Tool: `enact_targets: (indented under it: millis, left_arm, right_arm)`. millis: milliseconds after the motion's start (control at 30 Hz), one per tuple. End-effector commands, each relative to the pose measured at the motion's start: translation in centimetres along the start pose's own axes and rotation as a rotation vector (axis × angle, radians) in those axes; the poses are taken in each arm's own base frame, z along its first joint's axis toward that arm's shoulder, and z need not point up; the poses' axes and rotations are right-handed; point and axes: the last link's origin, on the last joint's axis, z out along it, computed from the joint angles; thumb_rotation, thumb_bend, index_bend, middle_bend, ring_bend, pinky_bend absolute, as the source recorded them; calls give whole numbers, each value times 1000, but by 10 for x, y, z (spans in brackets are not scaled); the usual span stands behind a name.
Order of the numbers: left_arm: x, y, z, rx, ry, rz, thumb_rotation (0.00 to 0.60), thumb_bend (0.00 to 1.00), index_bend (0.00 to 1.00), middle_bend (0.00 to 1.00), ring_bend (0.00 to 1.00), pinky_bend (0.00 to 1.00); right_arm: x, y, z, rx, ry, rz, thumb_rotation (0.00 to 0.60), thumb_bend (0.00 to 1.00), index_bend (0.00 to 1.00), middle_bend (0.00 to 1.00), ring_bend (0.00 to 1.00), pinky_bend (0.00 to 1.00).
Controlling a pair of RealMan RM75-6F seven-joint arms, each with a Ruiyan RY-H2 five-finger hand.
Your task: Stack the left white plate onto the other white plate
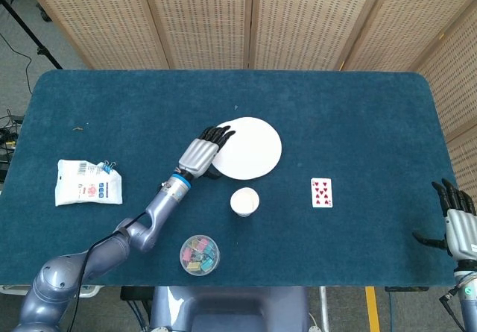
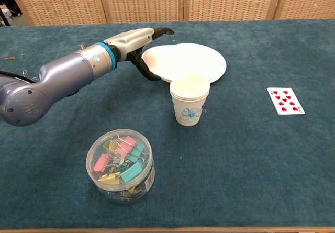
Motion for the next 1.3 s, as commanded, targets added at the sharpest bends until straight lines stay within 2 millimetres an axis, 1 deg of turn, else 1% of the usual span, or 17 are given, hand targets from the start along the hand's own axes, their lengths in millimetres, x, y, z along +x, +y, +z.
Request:
enact_targets:
  millis: [33,167,400,567,700,933,1300]
  left_arm:
    - [3,-2,-1,7,-1,4,600,94,0,0,0,0]
    - [9,-8,-1,16,-23,40,600,40,0,0,0,0]
    - [19,-10,-8,0,-45,42,600,36,0,0,0,0]
    - [25,-13,-17,-15,-72,79,600,36,0,0,0,0]
    - [27,-10,-18,-18,-62,77,600,36,0,0,0,0]
    - [24,-2,-9,-11,-60,97,600,36,0,0,0,0]
    - [24,15,15,1,-55,127,600,36,0,0,0,0]
  right_arm:
    - [0,0,0,0,-2,-1,600,0,0,0,0,0]
    - [0,0,0,-1,-1,-2,600,0,0,0,0,0]
    - [-1,0,0,-3,-2,-5,600,0,0,0,0,0]
    - [-1,0,1,-5,-3,-7,600,0,0,0,0,0]
    - [-2,0,1,-5,-8,-10,600,0,0,0,0,0]
    - [-2,0,2,-9,-5,-7,600,0,0,0,0,0]
    - [-2,5,4,-26,-12,0,600,0,0,0,0,0]
